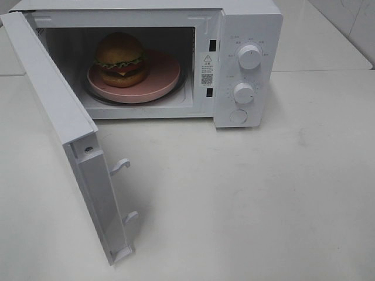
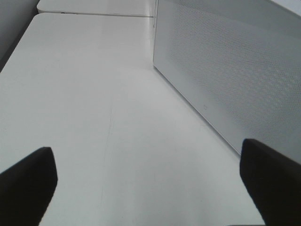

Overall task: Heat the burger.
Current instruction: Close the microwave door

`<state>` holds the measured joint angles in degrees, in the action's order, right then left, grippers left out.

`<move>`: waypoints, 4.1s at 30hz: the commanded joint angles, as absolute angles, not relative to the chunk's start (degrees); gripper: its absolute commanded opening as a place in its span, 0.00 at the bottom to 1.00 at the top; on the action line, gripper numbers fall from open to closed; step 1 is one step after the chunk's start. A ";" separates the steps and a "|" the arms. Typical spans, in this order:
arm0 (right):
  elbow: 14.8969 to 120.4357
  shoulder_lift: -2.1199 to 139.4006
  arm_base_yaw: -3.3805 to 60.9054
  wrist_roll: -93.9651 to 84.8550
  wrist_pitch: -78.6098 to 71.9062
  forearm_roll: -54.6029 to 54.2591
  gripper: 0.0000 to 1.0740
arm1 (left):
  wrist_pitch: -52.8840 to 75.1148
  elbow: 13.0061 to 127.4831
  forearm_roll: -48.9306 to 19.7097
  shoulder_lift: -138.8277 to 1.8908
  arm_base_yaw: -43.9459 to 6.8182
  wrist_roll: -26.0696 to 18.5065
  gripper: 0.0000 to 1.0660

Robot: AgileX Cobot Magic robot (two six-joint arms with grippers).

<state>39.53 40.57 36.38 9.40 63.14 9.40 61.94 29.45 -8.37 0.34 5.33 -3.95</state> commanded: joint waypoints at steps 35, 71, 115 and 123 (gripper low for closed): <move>28.82 0.23 8.14 1.95 57.01 4.07 0.71 | 61.19 29.45 -8.42 1.26 5.50 -3.95 0.92; 28.82 -1.78 8.19 2.18 57.01 3.61 0.71 | 61.19 29.45 -8.48 1.26 5.50 -3.95 0.92; 28.82 -1.78 8.19 2.81 57.01 3.84 0.70 | 31.05 29.11 -9.63 -26.93 5.50 -6.70 0.00; 28.82 -1.78 8.19 2.81 57.01 3.84 0.70 | 12.26 23.15 -21.31 -34.09 5.50 -18.45 0.00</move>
